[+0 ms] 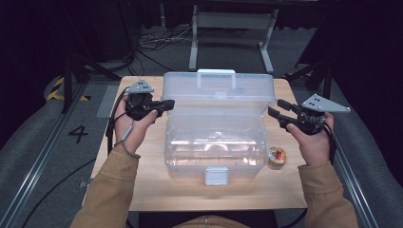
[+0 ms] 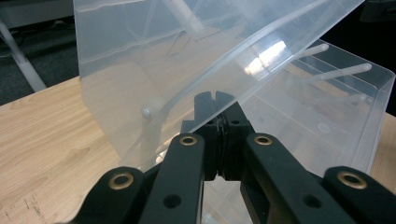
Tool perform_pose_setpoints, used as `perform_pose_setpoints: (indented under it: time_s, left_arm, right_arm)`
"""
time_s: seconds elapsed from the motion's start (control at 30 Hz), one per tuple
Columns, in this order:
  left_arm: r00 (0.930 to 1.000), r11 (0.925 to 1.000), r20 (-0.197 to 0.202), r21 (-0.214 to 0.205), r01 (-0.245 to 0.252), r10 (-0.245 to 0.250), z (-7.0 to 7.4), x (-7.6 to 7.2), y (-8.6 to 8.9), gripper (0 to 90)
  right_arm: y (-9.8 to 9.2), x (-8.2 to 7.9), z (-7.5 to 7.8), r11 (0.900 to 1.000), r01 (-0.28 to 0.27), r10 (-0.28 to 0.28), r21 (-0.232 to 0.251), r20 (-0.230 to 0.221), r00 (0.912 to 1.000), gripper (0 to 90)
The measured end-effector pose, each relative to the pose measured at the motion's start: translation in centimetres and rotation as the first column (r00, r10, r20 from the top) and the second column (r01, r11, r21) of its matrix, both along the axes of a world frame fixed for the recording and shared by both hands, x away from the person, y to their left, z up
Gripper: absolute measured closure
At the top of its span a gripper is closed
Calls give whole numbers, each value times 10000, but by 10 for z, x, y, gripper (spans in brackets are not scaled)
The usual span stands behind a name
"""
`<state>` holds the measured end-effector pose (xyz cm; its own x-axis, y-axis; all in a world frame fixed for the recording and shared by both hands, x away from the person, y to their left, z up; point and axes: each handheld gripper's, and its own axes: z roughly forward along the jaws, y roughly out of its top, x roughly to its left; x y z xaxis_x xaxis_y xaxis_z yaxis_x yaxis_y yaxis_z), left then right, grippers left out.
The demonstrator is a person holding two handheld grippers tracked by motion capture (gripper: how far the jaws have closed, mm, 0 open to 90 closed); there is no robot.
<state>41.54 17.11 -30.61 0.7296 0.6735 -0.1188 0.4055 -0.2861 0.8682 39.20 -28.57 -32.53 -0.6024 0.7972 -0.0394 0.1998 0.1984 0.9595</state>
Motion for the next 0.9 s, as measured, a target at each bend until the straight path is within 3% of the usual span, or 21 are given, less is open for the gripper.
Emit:
perform_pose_setpoints:
  time_s: [0.13,0.6,0.77,0.9]
  left_arm:
    - [10000,10000,2,-6,1,-1,0,0,0,884]
    - [10000,10000,-11,-29,17,-17,0,0,0,885]
    - [10000,10000,-30,-20,35,-35,0,0,0,885]
    - [10000,10000,-37,-11,39,-39,0,1,0,885]
  right_arm:
    - [8,6,2,9979,625,-628,149,195,9978,507]
    - [24,20,1,9896,1435,-1438,93,647,9875,437]
    - [30,24,0,9788,1991,-2025,472,821,9758,444]
    - [32,25,0,9766,2054,-2102,631,826,9742,460]
